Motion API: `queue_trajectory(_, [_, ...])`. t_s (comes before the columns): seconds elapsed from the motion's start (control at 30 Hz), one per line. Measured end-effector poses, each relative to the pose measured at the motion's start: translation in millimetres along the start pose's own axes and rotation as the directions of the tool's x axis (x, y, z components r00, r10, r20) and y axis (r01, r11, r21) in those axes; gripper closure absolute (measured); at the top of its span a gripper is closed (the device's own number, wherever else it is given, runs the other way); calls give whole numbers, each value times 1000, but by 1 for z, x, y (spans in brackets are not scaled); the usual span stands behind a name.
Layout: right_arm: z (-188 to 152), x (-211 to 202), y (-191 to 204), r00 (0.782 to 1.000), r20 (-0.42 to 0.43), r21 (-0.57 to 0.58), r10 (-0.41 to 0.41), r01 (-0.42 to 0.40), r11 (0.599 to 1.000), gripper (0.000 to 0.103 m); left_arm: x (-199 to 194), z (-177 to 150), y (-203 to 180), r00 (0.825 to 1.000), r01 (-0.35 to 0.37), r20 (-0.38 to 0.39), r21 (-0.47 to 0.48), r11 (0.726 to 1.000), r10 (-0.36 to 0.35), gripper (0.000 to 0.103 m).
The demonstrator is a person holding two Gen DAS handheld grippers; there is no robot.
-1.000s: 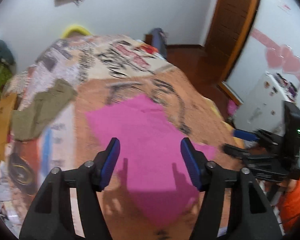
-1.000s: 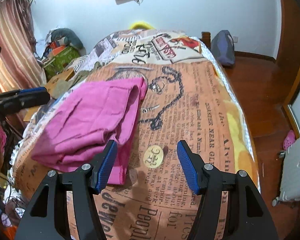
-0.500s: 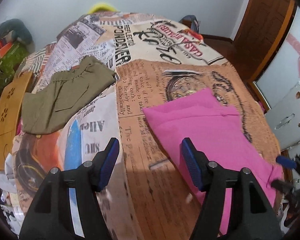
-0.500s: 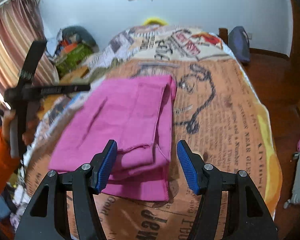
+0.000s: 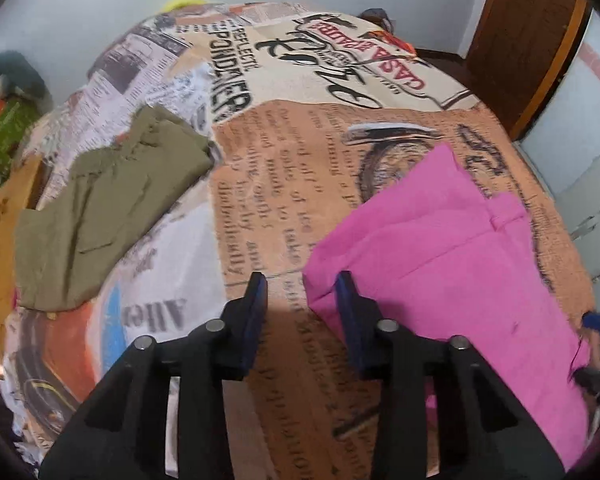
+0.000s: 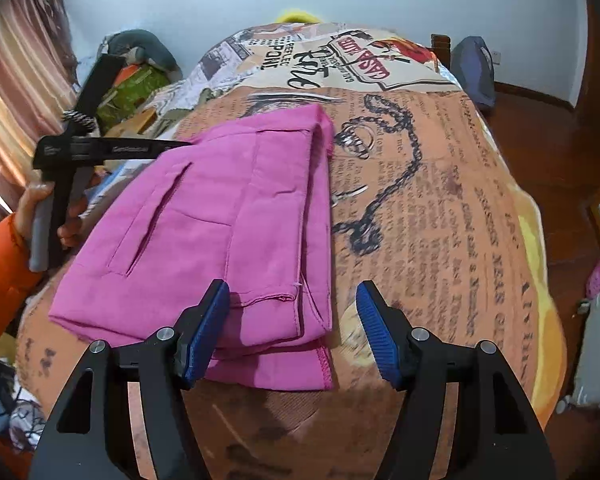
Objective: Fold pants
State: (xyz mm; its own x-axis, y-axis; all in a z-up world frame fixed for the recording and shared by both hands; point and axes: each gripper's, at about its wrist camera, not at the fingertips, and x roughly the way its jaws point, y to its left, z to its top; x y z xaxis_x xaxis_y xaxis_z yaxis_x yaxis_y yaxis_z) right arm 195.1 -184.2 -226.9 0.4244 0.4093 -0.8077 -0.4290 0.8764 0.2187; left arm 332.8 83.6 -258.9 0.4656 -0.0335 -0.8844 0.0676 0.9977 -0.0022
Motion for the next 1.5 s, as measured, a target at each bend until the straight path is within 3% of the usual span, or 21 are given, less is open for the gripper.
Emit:
queue_trajectory(0.2, [19,20,-10,999,-2,-41,-41,41,998,42,-5,-12,11,998,-60,8,41,997,60,70])
queue_trajectory(0.33, [36,41,-11,998,-8,-89,-58,58,994,42,-10,-26,20,988,-156,10,49,987,155,75])
queue_trajectory(0.4, [44,47,-12,998,-5,-96,-58,57,994,42,-14,-30,26,987,-159,11,35,987,159,76])
queue_trajectory(0.53, [51,46,-17,999,3,-59,-34,34,998,42,-24,-34,29,993,-121,15,59,991,121,76])
queue_trajectory(0.67, [50,34,-21,999,32,-24,-26,27,999,42,-30,-21,28,999,-27,20,29,999,27,72])
queue_trajectory(0.73, [47,26,-22,999,43,-14,-24,25,1000,41,-32,-13,28,999,-4,35,6,1000,4,56])
queue_trajectory(0.83, [42,14,-23,998,55,-12,-28,29,1000,40,-32,1,26,998,26,66,-16,1000,-24,45])
queue_trajectory(1.0, [39,-2,-18,996,78,-25,-51,53,998,40,0,11,16,998,54,-27,-12,998,-54,44])
queue_trajectory(1.07, [39,-6,-17,995,87,-25,-45,47,999,40,6,10,18,997,72,-18,-44,996,-73,45])
queue_trajectory(1.1, [38,-8,-16,995,91,-21,-42,44,999,40,6,11,19,997,77,-12,-56,995,-78,47])
queue_trajectory(1.17, [38,-11,-14,995,95,-21,-39,41,999,40,6,12,18,992,120,-23,-72,990,-122,65])
queue_trajectory(1.2, [38,-11,-14,995,97,-22,-38,40,999,40,6,12,18,987,156,-35,-87,984,-159,81])
queue_trajectory(1.5, [37,-21,3,992,128,-50,-19,25,998,40,-13,-2,15,993,104,-41,-85,991,-108,94])
